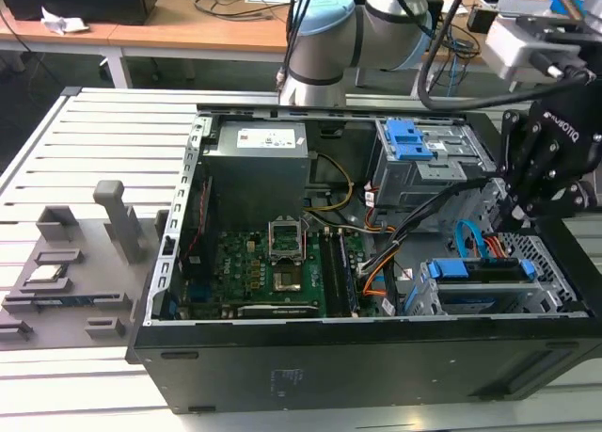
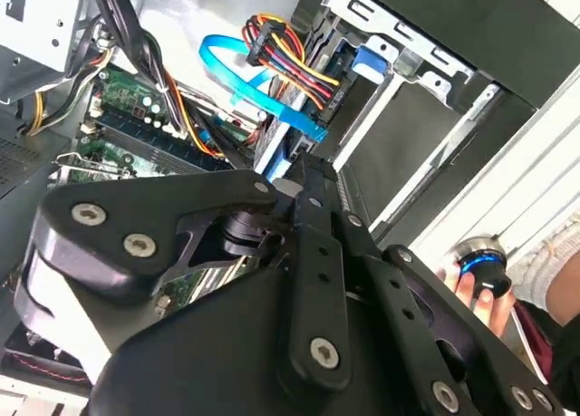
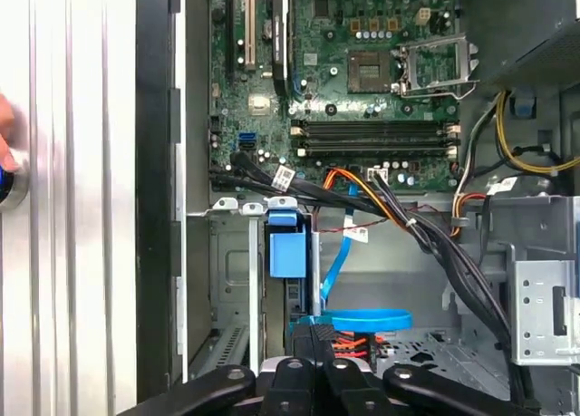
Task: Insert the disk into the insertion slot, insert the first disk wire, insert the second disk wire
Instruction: 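Insert the second disk wire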
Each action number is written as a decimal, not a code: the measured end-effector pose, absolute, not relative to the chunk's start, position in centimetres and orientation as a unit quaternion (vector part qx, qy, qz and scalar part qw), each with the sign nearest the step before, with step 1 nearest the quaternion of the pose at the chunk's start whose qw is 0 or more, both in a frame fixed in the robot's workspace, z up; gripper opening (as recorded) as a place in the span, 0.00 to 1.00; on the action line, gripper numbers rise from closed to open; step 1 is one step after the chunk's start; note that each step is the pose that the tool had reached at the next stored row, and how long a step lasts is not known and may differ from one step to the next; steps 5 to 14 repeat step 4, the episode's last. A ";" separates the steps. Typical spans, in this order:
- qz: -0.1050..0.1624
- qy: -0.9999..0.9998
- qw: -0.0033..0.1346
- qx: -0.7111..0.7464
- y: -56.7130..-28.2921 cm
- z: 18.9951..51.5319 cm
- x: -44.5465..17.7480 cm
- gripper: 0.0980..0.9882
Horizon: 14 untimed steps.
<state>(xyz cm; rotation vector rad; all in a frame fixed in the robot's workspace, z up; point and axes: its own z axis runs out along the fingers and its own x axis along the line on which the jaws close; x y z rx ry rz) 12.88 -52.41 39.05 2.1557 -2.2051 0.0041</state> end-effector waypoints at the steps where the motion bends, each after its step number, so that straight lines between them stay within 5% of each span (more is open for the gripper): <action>1: 0.001 -0.715 0.029 0.699 -52.4 39.1 12.9 0.01; 14: 0.001 -0.715 0.028 0.699 -52.4 39.1 12.9 0.01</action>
